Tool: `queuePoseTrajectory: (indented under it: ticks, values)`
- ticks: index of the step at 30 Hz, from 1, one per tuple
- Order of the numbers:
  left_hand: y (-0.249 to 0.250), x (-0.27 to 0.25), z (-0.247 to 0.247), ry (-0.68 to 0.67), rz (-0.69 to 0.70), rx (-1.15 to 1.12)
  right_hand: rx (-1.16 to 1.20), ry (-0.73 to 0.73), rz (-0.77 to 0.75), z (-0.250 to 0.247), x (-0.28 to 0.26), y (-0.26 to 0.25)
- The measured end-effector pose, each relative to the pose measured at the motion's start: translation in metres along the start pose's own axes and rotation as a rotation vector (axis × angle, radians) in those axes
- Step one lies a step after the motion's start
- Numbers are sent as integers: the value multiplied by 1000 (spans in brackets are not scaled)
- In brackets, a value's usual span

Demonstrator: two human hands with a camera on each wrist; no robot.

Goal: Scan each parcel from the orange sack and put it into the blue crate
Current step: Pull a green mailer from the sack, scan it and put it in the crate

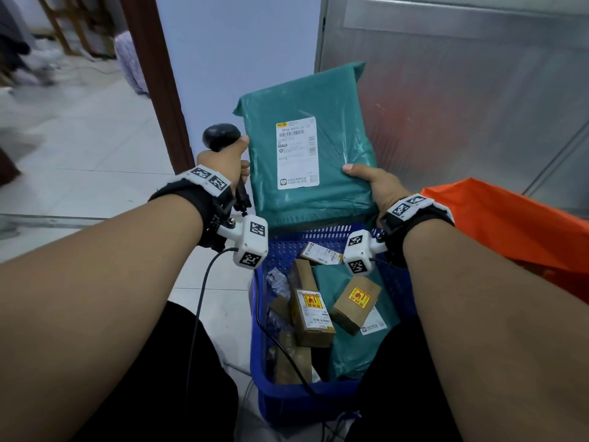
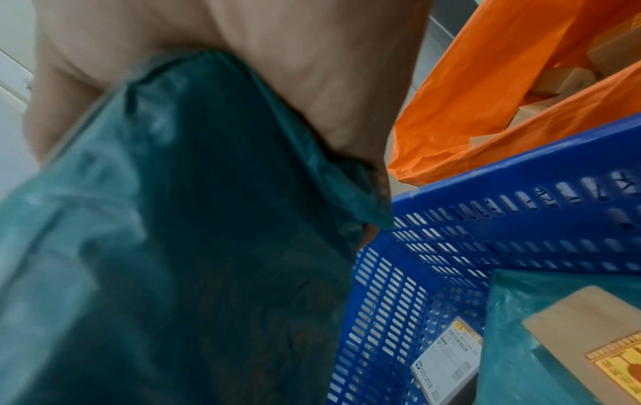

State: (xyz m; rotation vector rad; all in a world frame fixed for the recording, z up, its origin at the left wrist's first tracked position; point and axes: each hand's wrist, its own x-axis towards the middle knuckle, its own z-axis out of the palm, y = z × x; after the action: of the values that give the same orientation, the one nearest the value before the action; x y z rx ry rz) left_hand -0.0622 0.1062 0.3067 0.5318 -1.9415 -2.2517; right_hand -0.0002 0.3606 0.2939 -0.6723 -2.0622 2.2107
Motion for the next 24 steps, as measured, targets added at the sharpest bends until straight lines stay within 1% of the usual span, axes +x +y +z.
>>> queuePoseTrajectory:
  ticks: [2,3,4,7,8,10,12,16,20,24]
  values:
    - [7,-3,1,-42,-44,-17,-4,69,-22,0,-1,-1]
    - [10,-4,2,-85,-67,-24,-18,111,-26,-1,-2,-1]
    - [12,-7,4,-153,-99,-47,-44,154,-21,-2,-1,0]
    - [17,-20,10,-420,-207,-47,-138,256,13,-9,0,3]
    - [17,-24,12,-481,-228,-28,-153,274,13,-11,1,5]
    - [16,-31,18,-546,-251,9,-170,282,17,-13,2,5]
    - [15,-37,22,-575,-265,16,-174,282,18,-14,2,4]
    - [15,-41,27,-579,-282,-31,-166,265,20,-16,6,5]
    - [17,-45,29,-553,-264,-64,-179,243,26,-22,13,10]
    - [17,-46,30,-550,-238,-37,-195,235,26,-26,16,11]
